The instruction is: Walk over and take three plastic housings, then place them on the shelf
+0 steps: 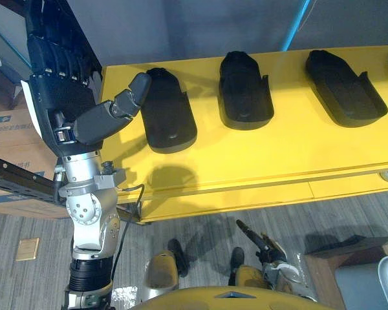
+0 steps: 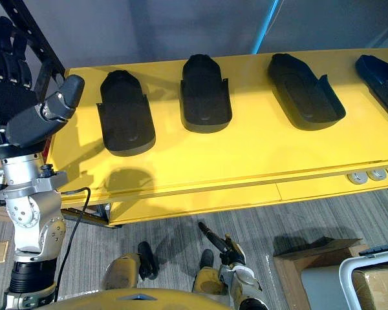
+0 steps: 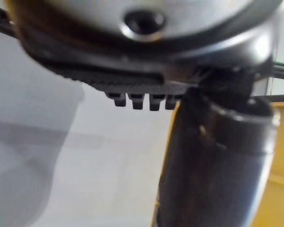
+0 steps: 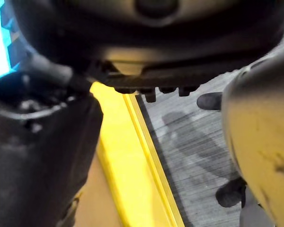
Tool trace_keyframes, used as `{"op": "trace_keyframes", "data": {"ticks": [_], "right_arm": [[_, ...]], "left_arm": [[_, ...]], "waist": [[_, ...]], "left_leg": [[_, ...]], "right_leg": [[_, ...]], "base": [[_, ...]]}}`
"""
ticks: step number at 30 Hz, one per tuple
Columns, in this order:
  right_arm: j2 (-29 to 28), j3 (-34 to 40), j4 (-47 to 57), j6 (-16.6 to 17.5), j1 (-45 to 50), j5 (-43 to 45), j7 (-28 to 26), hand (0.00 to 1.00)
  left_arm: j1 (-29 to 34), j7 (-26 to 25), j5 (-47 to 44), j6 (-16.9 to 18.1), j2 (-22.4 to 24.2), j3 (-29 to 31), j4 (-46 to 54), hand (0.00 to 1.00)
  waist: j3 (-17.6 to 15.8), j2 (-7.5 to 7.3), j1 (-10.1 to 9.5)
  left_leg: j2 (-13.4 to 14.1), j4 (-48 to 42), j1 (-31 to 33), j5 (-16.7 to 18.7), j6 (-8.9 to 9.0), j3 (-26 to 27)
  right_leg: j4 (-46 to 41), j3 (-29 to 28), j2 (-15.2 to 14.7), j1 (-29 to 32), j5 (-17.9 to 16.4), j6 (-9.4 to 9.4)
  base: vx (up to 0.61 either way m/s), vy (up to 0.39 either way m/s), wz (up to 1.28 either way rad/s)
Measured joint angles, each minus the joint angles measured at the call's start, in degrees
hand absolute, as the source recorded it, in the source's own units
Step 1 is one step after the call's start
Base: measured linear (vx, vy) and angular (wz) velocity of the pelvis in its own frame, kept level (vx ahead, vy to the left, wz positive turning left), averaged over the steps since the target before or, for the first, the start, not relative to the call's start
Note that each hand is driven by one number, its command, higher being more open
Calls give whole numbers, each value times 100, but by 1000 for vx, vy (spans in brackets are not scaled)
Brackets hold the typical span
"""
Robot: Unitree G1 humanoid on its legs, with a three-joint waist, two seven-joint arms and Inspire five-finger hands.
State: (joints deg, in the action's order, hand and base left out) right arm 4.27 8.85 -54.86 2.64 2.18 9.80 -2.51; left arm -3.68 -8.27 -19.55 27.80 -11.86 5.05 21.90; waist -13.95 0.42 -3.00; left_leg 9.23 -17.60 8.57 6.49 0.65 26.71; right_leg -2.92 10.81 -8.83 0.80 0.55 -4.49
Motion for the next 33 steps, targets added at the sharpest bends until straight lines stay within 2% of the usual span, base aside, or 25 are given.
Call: {"op": "trace_keyframes", "data": {"ticks": [7, 11, 15, 19, 22, 23, 25, 28, 33], "right_arm": [[-13, 250, 3, 420, 34, 246, -121, 100], [-12, 516, 131, 683, 72, 248, -132, 100], [-3, 676, 215, 695, 130, 234, -146, 100], [-4, 691, 216, 680, 153, 223, -202, 100], [-3, 696, 218, 647, 144, 174, -219, 100], [-3, 696, 220, 635, 130, 168, -224, 100], [-2, 696, 321, 610, 96, 127, -262, 100], [67, 685, 344, 542, 40, -46, -325, 100], [277, 632, 340, 390, 32, -59, -324, 100]], "left_arm": [[213, -880, 470, 70, 226, 309, 1, 100], [210, -1409, 616, 133, 246, 671, 1, 100], [208, -1298, 646, 204, 246, 714, 104, 100], [310, -559, 611, 70, 238, 704, 440, 100], [726, 704, 67, -177, 211, 673, 532, 100], [795, 954, -77, -266, 194, 652, 532, 100], [1079, 2006, -643, -685, 61, 558, 526, 100], [1453, 2875, -1198, -1130, -166, 446, 459, 100], [1564, 3639, -1734, -1391, -213, 366, 0, 100]], "waist": [[11, -67, 23], [-45, -81, 28], [-151, -31, 29], [-191, 44, 44], [-211, 142, 83], [-206, 152, 82], [-223, 211, 85], [-237, 275, 82], [-252, 446, 48]], "left_leg": [[20, -87, 56, -27, 10, -8], [45, -249, 104, 74, 100, -185], [63, -289, 93, 168, 110, -188], [-72, -95, 44, 94, 72, -182], [-215, 250, -77, -78, 31, -148], [-235, 314, -93, -116, 30, -145], [-274, 528, -131, -278, 11, -143], [-289, 791, -260, -412, 44, -105], [-348, 1215, -500, -610, 85, -89]], "right_leg": [[-229, 27, 9, 162, -105, 41], [-487, -97, -3, 334, -247, 81], [-600, -95, -38, 335, -276, 52], [-593, -61, -142, 336, -273, 50], [-539, -32, -211, 335, -269, 41], [-508, -30, -214, 334, -260, 28], [-400, 6, -214, 333, -209, -40], [-362, 3, -183, 309, -209, -41], [-234, 11, -135, 192, -209, -42]], "base": [[-14, 4, -2], [-66, 11, -13], [-62, 23, 0], [-4, 33, 6], [35, 11, 3], [46, -17, 4], [63, -23, 4], [83, -38, -5], [50, -29, -2]]}}
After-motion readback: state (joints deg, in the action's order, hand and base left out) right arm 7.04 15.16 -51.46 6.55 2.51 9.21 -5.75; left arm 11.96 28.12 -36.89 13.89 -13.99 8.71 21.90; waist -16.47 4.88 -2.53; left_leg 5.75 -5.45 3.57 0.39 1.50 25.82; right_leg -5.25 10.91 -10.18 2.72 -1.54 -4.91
